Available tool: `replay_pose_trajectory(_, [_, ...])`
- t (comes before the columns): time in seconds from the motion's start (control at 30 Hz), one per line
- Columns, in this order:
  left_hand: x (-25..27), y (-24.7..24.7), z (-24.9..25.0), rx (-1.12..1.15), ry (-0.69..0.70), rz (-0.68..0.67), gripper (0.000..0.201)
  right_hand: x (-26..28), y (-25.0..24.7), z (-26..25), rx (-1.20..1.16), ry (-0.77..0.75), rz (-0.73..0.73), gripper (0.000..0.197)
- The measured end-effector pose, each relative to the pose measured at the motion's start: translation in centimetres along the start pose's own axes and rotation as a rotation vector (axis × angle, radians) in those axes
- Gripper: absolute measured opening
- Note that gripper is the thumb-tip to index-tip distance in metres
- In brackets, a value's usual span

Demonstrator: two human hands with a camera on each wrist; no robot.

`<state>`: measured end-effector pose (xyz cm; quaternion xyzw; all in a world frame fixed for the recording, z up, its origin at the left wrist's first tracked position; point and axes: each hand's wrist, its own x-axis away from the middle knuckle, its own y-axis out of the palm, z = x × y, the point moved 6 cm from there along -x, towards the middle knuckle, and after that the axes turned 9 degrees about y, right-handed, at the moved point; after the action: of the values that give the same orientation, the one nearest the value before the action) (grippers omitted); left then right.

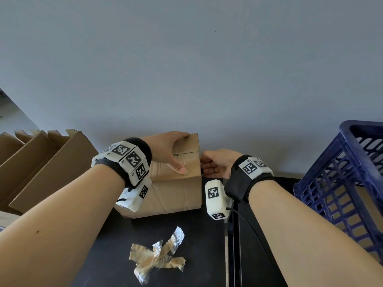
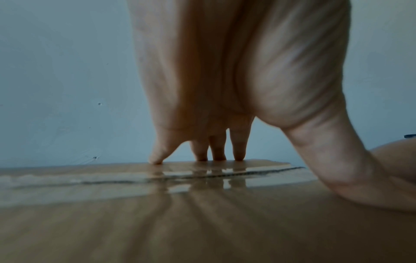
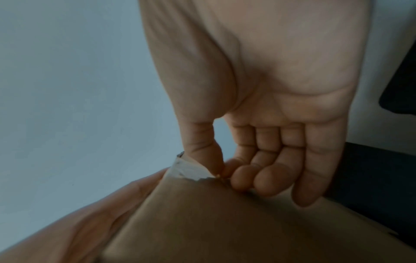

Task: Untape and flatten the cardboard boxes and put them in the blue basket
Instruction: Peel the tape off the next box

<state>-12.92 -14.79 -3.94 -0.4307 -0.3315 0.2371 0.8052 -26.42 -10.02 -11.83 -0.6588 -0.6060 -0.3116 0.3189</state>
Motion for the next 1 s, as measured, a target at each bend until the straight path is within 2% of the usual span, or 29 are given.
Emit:
replay_pose_trajectory(0.2, [0.0, 0.1, 0.0, -0.007, 0.006, -0.005, 0.112, -0.2, 0.2, 0.7, -0.062, 0.017, -0.077, 0.014])
replay_pose_trajectory(0.5, [0.1, 0.2, 0.1, -0.007, 0.011, -0.004, 0.112, -0.5, 0.1, 1.1, -0.107, 0.044, -0.131, 0.017])
replay_pose_trajectory(0.7, [0.1, 0.1, 0.0, -0.002, 0.013, -0.002, 0.112, -0.2, -1.2, 1.4, 0.008, 0.003, -0.064, 0.009])
replay_pose_trajectory(1.0, [0.2, 0.1, 0.1, -0.012, 0.012, 0.003, 0.112, 0.1, -1.2, 1.1, 0.037, -0.033, -0.027, 0.019])
